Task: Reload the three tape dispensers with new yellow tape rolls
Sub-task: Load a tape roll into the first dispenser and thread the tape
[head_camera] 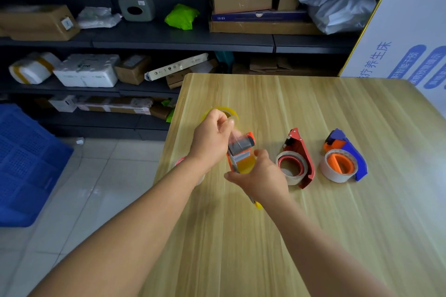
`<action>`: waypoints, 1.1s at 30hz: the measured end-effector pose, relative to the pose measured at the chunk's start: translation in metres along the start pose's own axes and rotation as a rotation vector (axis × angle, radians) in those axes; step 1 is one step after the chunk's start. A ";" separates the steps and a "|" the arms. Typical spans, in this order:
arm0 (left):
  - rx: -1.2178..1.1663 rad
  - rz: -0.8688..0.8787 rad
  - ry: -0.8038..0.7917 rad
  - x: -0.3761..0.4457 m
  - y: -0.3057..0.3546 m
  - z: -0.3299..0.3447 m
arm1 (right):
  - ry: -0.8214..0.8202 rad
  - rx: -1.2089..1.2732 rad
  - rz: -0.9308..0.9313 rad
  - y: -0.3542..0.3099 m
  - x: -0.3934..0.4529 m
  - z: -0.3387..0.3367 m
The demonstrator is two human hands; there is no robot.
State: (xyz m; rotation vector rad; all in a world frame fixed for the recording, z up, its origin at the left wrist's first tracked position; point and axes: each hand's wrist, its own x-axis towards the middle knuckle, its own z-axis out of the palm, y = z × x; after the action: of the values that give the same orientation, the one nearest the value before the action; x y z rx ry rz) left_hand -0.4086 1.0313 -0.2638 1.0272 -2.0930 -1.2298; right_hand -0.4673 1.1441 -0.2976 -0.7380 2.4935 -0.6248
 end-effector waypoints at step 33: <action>-0.156 -0.006 -0.004 0.025 0.055 -0.040 | 0.082 0.274 -0.113 0.011 -0.005 -0.026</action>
State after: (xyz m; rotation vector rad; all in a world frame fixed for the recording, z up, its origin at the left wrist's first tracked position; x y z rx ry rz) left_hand -0.4134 1.0077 -0.1956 0.9614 -1.9630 -1.3754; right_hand -0.4817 1.1632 -0.2815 -0.7639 2.3831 -1.0331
